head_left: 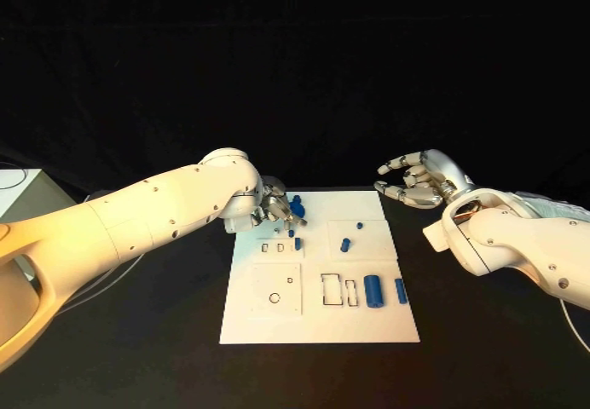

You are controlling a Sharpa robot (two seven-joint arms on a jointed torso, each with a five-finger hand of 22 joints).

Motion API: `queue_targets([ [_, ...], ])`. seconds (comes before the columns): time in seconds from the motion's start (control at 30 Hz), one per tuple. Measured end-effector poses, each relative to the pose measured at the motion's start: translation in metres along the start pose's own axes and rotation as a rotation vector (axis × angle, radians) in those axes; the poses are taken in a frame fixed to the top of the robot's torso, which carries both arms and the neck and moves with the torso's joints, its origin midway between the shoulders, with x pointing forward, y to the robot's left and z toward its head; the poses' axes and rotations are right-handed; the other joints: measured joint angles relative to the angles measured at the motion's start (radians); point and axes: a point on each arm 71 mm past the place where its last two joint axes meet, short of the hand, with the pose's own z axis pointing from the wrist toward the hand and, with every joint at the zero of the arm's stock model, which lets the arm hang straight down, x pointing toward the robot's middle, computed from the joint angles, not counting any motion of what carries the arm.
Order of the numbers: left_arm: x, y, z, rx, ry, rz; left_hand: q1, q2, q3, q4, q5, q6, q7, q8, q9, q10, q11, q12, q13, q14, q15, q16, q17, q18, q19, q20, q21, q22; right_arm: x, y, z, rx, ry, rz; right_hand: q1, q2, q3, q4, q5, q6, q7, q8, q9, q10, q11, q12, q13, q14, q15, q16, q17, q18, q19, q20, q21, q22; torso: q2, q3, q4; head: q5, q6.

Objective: Assemble the parts on the task board

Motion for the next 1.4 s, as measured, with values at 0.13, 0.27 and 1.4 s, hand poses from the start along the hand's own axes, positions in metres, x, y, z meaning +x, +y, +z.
queue_targets([
  [0.13,0.001,-0.003,0.001,-0.004,0.013,0.014,-0.005,-0.005,-0.011,0.000,0.000,0.000,0.000,0.005,0.004,0.000,0.000,0.000,0.001,0.000,0.000,0.000,0.000,0.000,0.004,-0.004,0.004,0.004,0.000,0.000,0.000,0.004,-0.001,-0.004,0.000,0.000,0.000,0.000,0.004,0.000,0.000,0.000,0.000,0.000,0.000,0.000,0.000,0.000,0.000,0.000,0.000,0.000,0.000,0.000,0.000,0.000,0.002,-0.0019,0.0001,-0.002,-0.002],
  [0.27,0.003,-0.005,0.003,-0.010,0.027,0.028,-0.005,-0.005,-0.011,0.000,0.000,0.000,0.000,0.005,0.006,0.000,0.000,0.000,0.003,0.000,0.000,0.000,0.000,0.000,0.004,-0.004,0.004,0.005,0.000,-0.001,0.001,0.008,-0.001,-0.008,0.001,-0.001,0.000,0.000,0.010,0.000,0.000,0.000,0.000,0.000,0.000,0.000,0.000,0.000,0.000,0.000,0.000,0.000,0.000,0.000,0.000,0.000,0.005,-0.0044,-0.0011,-0.002,-0.003],
  [1.4,0.012,-0.008,0.009,-0.028,0.091,0.078,-0.009,-0.001,-0.016,0.000,0.000,0.001,-0.001,0.014,0.013,0.000,0.000,0.000,0.004,0.004,-0.003,0.000,0.000,0.000,0.004,-0.004,0.004,0.006,0.004,0.000,0.003,0.014,0.005,-0.018,0.004,-0.004,0.000,0.000,0.015,0.000,0.000,0.000,0.000,0.000,0.000,0.000,0.000,0.000,0.000,0.000,0.000,0.000,0.000,0.000,0.000,0.000,0.012,-0.0058,-0.0061,-0.005,-0.021],
])
